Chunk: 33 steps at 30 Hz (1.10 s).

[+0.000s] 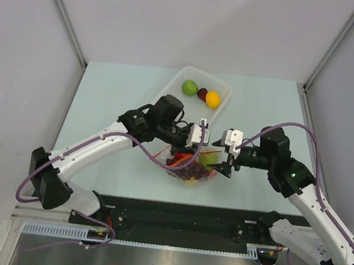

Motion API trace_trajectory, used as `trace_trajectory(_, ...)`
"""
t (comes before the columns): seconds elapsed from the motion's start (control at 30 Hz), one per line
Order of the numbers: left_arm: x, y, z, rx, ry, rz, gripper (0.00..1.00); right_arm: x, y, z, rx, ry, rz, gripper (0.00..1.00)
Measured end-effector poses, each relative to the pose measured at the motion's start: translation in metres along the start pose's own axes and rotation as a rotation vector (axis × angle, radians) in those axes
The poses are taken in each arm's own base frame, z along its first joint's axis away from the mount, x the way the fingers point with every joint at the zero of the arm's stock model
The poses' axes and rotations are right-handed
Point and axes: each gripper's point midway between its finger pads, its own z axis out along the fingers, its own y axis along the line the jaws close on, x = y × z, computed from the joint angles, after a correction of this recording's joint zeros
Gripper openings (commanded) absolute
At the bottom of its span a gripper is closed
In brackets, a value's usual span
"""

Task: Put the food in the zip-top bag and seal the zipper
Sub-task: Zip the zipper food storage bag at the center of the board.

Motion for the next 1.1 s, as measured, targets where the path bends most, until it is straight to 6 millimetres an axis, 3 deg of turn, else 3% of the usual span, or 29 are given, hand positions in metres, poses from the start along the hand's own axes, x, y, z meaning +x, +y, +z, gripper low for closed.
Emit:
trace_trajectory(0.17, 0.000, -0.004, 0.007, 0.040, -0.010, -0.004, 0.00, 0.014, 0.002, 0.014, -0.034, 0.046, -0.037, 0.66)
trace_trajectory(0.27, 0.000, -0.006, 0.007, 0.047, -0.011, -0.003, 0.00, 0.028, -0.001, 0.020, -0.032, 0.081, -0.042, 0.55)
trace_trajectory(0.37, 0.000, -0.006, 0.007, 0.048, -0.011, -0.003, 0.00, 0.041, -0.007, 0.026, -0.024, 0.123, -0.045, 0.33)
trace_trajectory(0.4, 0.000, -0.006, 0.007, 0.047, -0.011, -0.004, 0.00, 0.045, -0.009, 0.028, -0.020, 0.135, -0.047, 0.10)
trace_trajectory(0.43, 0.000, -0.006, 0.007, 0.046, -0.011, -0.005, 0.02, 0.047, -0.010, 0.029, -0.016, 0.142, -0.048, 0.00)
trace_trajectory(0.77, 0.015, 0.000, 0.008, -0.041, -0.010, -0.040, 0.09, 0.056, -0.013, 0.025, 0.037, 0.179, 0.023, 0.00)
trace_trajectory(1.1, 0.045, 0.009, -0.021, -0.174, 0.028, -0.087, 0.15, 0.055, -0.027, 0.003, 0.131, 0.150, 0.185, 0.00)
